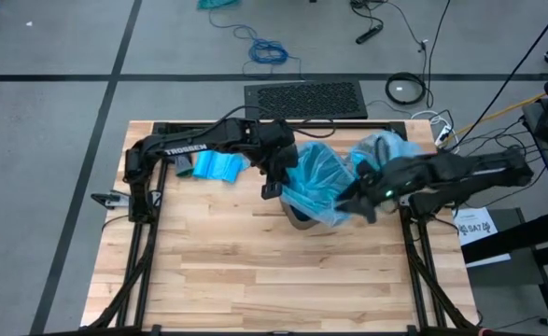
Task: Place trash/remove bag and relplace
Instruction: Put the blue trash bag into the trash bin
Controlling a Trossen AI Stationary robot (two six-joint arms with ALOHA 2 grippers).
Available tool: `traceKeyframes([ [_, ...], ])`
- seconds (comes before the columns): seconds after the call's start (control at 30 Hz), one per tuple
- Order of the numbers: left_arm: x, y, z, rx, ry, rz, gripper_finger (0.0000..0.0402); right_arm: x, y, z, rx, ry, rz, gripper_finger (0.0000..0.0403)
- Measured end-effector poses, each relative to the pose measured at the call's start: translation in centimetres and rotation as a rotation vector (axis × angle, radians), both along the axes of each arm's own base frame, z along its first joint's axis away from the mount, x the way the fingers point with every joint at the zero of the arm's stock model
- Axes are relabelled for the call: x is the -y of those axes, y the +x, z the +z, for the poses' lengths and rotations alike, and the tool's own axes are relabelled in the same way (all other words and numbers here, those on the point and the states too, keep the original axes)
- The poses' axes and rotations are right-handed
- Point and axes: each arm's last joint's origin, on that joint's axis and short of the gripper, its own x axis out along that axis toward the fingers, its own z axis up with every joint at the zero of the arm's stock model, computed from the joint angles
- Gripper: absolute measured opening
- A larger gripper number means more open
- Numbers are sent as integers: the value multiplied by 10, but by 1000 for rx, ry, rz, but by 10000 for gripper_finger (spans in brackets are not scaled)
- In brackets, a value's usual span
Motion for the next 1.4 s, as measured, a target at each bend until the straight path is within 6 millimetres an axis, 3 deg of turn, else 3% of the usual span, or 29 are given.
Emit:
traceKeyframes([
  [0.13,1,-2,6,20,18,27,2,-13,18,-13,-77,-38,27,196],
  [0.23,5,-4,8,11,4,39,2,-22,30,-12,-97,-80,33,183],
  [0.57,31,-28,44,112,60,40,2,-42,46,34,-133,-215,56,135],
  [0.8,50,-58,75,192,99,66,2,-53,58,47,-190,-314,48,120],
  [1.03,71,-80,86,172,86,92,2,-70,75,31,-280,-374,52,108],
  [1.2,92,-93,79,53,132,113,2,-69,78,14,-430,-383,26,102],
  [1.4,105,-95,77,57,238,198,2,-65,82,12,-439,-384,14,102],
])
